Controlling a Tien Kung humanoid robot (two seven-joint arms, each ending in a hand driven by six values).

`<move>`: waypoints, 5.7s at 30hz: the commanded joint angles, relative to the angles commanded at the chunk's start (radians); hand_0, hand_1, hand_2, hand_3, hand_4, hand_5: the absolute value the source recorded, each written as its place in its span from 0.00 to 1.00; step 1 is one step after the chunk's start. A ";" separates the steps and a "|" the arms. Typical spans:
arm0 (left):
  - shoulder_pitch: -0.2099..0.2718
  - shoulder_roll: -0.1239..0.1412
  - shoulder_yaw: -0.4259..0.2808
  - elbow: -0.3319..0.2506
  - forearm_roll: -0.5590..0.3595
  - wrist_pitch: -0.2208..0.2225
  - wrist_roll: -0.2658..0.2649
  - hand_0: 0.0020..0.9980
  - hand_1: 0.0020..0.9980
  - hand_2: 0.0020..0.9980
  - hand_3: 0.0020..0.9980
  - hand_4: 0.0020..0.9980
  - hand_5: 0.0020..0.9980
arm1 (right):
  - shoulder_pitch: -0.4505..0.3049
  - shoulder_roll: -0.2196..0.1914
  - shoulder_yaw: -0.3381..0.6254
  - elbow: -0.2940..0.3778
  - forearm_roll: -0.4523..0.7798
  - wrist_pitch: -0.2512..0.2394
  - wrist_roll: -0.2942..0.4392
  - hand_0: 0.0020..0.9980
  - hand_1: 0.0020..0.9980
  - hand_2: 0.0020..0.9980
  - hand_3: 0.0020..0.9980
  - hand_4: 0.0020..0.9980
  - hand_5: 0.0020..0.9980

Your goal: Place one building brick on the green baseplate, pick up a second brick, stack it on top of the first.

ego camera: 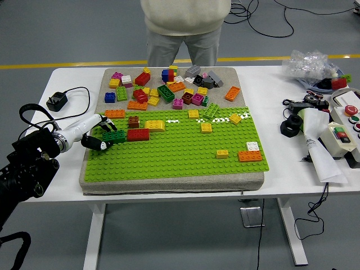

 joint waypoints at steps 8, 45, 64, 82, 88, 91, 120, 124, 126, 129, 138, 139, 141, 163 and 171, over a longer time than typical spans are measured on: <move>0.014 0.010 -0.020 -0.055 -0.001 -0.006 0.003 0.79 0.69 0.54 0.55 0.56 0.00 | -0.001 0.000 0.002 0.000 -0.001 0.001 0.001 0.79 0.75 0.79 0.76 0.92 0.64; 0.305 0.050 -0.030 -0.610 -0.028 -0.100 0.128 0.76 0.67 0.54 0.53 0.52 0.00 | -0.013 -0.035 0.040 0.000 -0.027 0.022 0.015 0.79 0.75 0.79 0.76 0.92 0.64; 0.331 0.001 -0.007 -0.546 -0.012 -0.073 0.118 0.76 0.67 0.54 0.53 0.53 0.00 | -0.009 -0.037 0.039 0.000 -0.022 0.017 0.009 0.79 0.75 0.79 0.76 0.92 0.64; 0.326 -0.006 -0.007 -0.515 -0.009 -0.061 0.103 0.80 0.70 0.55 0.55 0.58 0.00 | -0.007 -0.034 0.037 0.000 -0.019 0.016 0.008 0.79 0.75 0.79 0.76 0.92 0.64; 0.324 -0.007 -0.006 -0.505 -0.012 -0.061 0.099 0.82 0.73 0.56 0.57 0.62 0.00 | -0.008 -0.034 0.037 0.000 -0.017 0.018 0.007 0.79 0.75 0.79 0.76 0.92 0.64; 0.323 -0.009 -0.006 -0.500 -0.012 -0.060 0.098 0.83 0.74 0.58 0.58 0.67 0.00 | -0.008 -0.034 0.037 0.000 -0.017 0.018 0.006 0.79 0.75 0.79 0.76 0.92 0.64; 0.314 -0.016 -0.010 -0.478 -0.014 -0.055 0.090 0.87 0.77 0.67 0.70 0.81 0.06 | -0.007 -0.032 0.035 0.000 -0.015 0.019 0.008 0.79 0.75 0.79 0.76 0.92 0.64; 0.313 -0.017 -0.012 -0.479 -0.016 -0.053 0.090 0.87 0.77 0.67 0.70 0.81 0.06 | -0.008 -0.032 0.034 0.000 -0.015 0.019 0.008 0.79 0.75 0.79 0.76 0.92 0.64; 0.312 -0.017 -0.014 -0.480 -0.017 -0.053 0.090 0.87 0.77 0.68 0.71 0.82 0.07 | -0.008 -0.032 0.034 0.000 -0.016 0.020 0.008 0.79 0.75 0.79 0.76 0.92 0.64; 0.312 -0.017 -0.015 -0.481 -0.018 -0.053 0.090 0.87 0.77 0.68 0.71 0.82 0.07 | -0.008 -0.032 0.034 0.000 -0.016 0.020 0.008 0.79 0.75 0.79 0.76 0.92 0.64; 0.308 -0.020 -0.018 -0.473 -0.018 -0.051 0.091 0.88 0.77 0.69 0.73 0.86 0.09 | -0.008 -0.031 0.034 0.000 -0.017 0.020 0.009 0.79 0.75 0.79 0.76 0.92 0.64; 0.308 -0.020 -0.019 -0.473 -0.018 -0.051 0.090 0.88 0.77 0.69 0.73 0.86 0.09 | -0.008 -0.031 0.033 0.000 -0.016 0.021 0.010 0.79 0.75 0.79 0.76 0.92 0.64; 0.306 -0.021 -0.020 -0.470 -0.019 -0.050 0.090 0.88 0.77 0.69 0.73 0.86 0.09 | -0.009 -0.030 0.033 0.000 -0.015 0.021 0.010 0.79 0.75 0.79 0.76 0.92 0.64; 0.365 0.004 -0.039 -0.638 -0.019 -0.076 0.090 0.95 0.82 0.78 0.74 0.94 0.16 | -0.010 -0.030 0.033 0.000 -0.007 0.023 0.013 0.79 0.75 0.79 0.76 0.92 0.64; 0.401 0.018 -0.024 -0.702 0.064 -0.117 0.114 1.00 1.00 0.96 0.65 1.00 0.50 | -0.011 -0.030 0.033 0.000 -0.005 0.023 0.014 0.79 0.75 0.79 0.76 0.92 0.64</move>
